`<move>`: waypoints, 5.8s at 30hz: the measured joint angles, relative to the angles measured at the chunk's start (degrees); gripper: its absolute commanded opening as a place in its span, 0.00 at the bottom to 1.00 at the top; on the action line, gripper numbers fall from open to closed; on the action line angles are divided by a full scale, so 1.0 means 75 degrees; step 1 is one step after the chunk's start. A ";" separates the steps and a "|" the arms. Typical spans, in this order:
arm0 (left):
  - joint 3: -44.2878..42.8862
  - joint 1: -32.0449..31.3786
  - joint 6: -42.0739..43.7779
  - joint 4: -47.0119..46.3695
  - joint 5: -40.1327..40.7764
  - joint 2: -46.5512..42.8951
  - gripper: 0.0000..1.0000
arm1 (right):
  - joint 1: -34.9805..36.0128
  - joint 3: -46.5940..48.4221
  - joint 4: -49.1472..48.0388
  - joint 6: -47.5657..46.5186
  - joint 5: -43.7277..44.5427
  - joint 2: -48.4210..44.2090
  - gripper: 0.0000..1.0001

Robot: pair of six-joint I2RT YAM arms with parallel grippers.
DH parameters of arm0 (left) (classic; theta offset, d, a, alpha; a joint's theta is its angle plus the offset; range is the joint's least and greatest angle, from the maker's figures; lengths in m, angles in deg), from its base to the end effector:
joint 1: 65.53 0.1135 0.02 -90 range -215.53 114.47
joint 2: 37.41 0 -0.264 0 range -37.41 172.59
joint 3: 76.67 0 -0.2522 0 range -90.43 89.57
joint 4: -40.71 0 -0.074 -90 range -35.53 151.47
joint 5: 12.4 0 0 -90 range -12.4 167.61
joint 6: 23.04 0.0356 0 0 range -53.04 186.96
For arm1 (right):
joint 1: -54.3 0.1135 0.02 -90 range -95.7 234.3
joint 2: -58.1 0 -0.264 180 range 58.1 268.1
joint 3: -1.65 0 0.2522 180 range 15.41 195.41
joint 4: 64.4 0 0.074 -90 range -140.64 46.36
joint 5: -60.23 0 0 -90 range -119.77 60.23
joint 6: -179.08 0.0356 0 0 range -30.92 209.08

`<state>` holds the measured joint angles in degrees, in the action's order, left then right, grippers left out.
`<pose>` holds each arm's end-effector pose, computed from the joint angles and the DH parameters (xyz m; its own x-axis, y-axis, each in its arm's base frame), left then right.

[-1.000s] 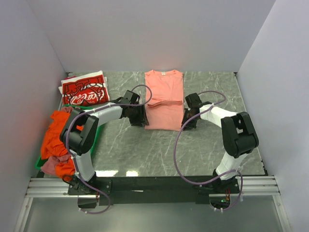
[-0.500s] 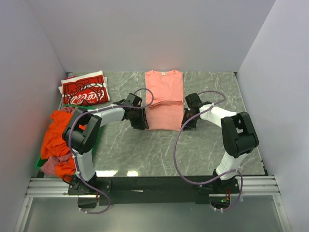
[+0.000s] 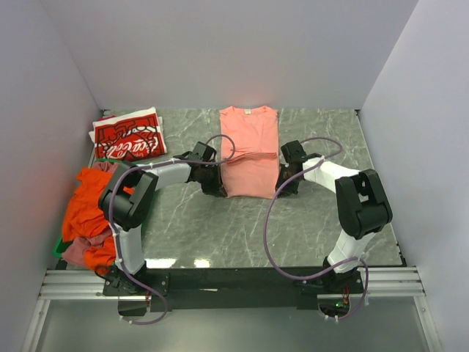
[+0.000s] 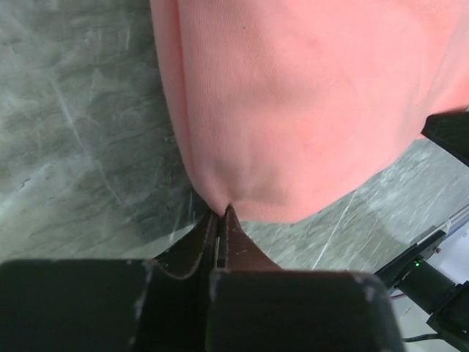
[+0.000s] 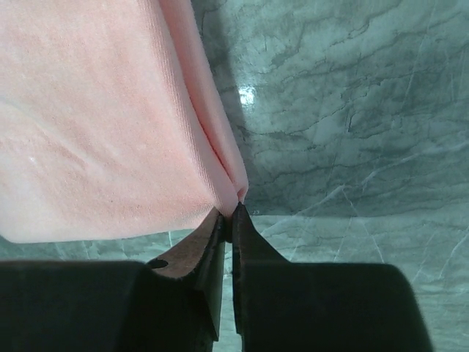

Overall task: Fold and stack the t-shirts
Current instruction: Fold the tshirt

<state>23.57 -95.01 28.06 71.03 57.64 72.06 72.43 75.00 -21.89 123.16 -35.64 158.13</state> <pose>0.3255 -0.1979 0.1443 -0.9706 -0.1293 -0.2031 0.0019 0.8392 -0.5438 0.3127 0.1062 0.1580 -0.9286 0.2825 -0.2407 0.2128 0.9366 0.2783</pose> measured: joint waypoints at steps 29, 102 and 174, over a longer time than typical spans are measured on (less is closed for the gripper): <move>0.0790 0.0251 0.0064 0.1594 -0.0198 -0.2952 0.00 | 0.0833 0.0044 0.1769 0.0262 0.0382 -0.2605 0.00; -0.4287 0.2171 0.0638 0.2990 -0.2063 0.1545 0.00 | 0.0032 0.6767 0.3383 -0.0017 0.1207 0.3054 0.00; 0.2911 0.1763 -0.1597 -0.6749 -0.2879 0.0000 0.79 | 0.0734 0.1883 0.1008 -0.0248 -0.0192 0.1253 0.47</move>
<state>45.40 -81.79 16.09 20.41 36.04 72.06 77.94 89.12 -14.33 121.30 -37.08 167.53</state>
